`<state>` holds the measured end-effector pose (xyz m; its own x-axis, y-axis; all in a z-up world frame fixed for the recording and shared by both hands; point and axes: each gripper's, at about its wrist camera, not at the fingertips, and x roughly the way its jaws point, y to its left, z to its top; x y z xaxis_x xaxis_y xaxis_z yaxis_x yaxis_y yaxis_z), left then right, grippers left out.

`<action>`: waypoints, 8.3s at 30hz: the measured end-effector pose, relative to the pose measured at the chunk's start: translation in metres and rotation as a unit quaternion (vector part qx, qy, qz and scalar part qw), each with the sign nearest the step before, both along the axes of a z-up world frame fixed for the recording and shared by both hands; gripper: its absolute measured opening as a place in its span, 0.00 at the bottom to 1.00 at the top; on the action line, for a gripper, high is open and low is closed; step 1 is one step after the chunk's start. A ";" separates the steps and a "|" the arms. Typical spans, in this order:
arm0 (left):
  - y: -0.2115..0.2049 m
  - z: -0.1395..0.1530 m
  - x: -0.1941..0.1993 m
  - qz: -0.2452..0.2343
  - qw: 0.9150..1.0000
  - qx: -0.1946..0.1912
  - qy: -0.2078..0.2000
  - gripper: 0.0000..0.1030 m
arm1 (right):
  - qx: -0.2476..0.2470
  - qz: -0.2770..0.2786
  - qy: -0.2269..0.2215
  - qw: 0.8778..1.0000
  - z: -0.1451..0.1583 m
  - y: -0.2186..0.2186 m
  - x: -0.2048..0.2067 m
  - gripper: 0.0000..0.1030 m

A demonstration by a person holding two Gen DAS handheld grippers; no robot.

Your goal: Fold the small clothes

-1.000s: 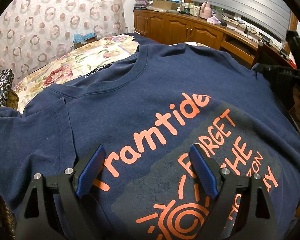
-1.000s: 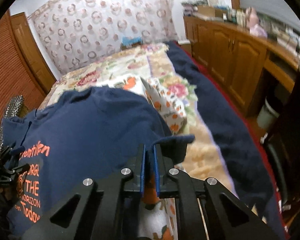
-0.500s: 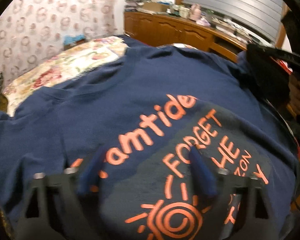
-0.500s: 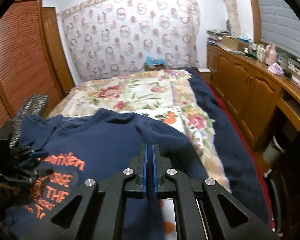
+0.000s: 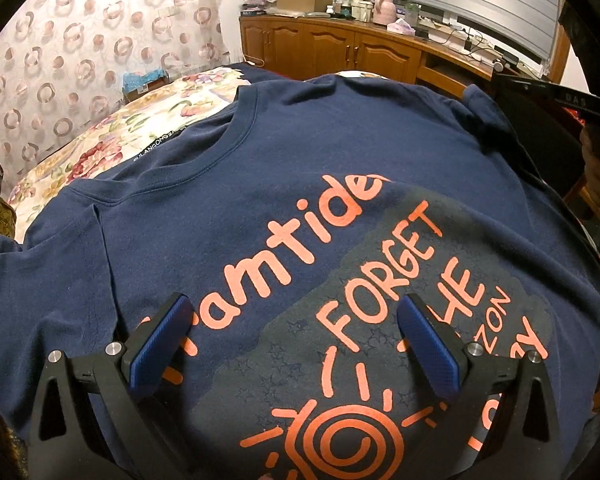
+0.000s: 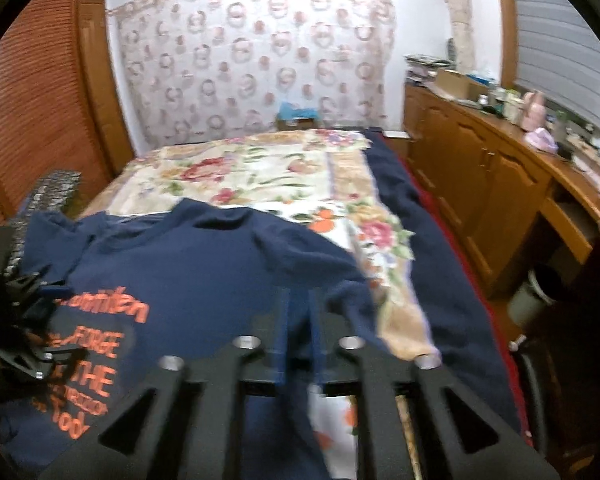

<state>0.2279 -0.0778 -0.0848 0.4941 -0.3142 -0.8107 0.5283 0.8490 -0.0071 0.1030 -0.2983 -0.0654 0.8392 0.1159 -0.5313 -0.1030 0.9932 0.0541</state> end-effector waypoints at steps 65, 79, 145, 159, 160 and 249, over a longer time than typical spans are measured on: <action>0.043 0.043 -0.035 0.033 0.989 -0.106 -0.098 0.99 | 0.086 -0.080 0.107 0.987 -0.035 -0.049 0.078 0.40; 0.055 0.042 -0.030 0.064 0.986 -0.110 -0.109 0.99 | 0.003 -0.015 -0.010 1.000 0.015 0.010 0.041 0.06; -0.089 0.017 0.020 -0.041 0.997 -0.048 0.038 0.29 | -0.030 0.002 0.083 0.996 -0.004 0.070 0.047 0.80; -0.051 0.050 -0.049 -0.019 0.995 -0.098 0.026 0.05 | -0.009 -0.019 0.034 0.999 0.007 0.046 0.029 0.80; -0.050 0.050 -0.052 -0.019 0.995 -0.097 0.026 0.05 | -0.007 -0.018 0.034 0.999 0.008 0.045 0.030 0.80; 0.175 0.058 0.060 0.243 0.969 0.038 -0.029 0.27 | -0.050 0.106 0.064 0.991 0.001 0.178 0.178 0.66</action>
